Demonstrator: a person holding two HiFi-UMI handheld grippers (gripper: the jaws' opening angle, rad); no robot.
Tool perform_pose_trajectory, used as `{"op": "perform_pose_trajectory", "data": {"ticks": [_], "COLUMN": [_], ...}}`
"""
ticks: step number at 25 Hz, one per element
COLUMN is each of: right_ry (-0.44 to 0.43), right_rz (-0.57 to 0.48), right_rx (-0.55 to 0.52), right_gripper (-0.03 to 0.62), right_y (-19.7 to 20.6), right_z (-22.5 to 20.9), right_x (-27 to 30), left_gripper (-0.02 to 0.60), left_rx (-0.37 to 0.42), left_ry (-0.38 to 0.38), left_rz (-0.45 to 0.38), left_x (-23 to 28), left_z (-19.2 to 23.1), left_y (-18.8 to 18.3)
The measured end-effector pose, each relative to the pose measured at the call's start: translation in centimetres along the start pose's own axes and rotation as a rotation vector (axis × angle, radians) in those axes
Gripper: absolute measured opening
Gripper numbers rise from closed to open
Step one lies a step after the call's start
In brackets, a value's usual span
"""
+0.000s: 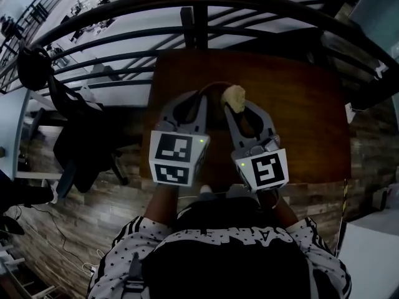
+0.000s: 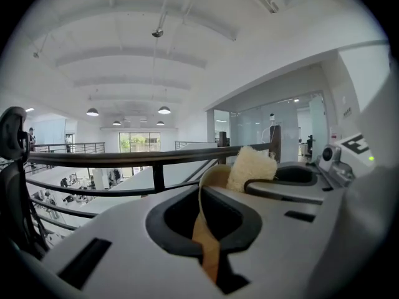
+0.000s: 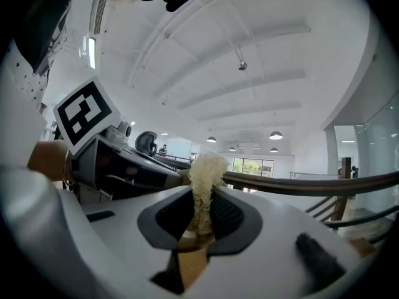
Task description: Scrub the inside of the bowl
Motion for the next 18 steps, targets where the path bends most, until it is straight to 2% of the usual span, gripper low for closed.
{"op": "perform_pose_trajectory", "data": {"ticks": [7,15,18], "right_ry": [0.032,0.01,0.002], "right_rz": [0.01,0.031,0.026], "right_rx": [0.028,-0.001,-0.007], "right_gripper": [0.063,0.063,0.063], "right_y": [0.1,-0.1,-0.3], "right_z": [-3.7,-4.8,-5.5], "right_x": [-1.2,-1.0,-1.4], "left_gripper": [0.023,0.025,0.025], "left_rx": [0.076,0.201,0.22], "left_ry": [-0.058,-0.12,-0.123], "left_rz": [-0.008,0.009,0.007], "left_x": [0.9,1.7,2.0], "left_z": [-3.3,-5.9,-6.9], "left_y": [-2.6,-3.4,-3.9]}}
Point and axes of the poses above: the fingertips, and each gripper's own axes: x forward along the fingers, z to its left, y out of its underside, the point moved 4 cm from there along -x, backward along the fingers, and after that the axes turned 2 degrees about -x, right-handed, at the moved point
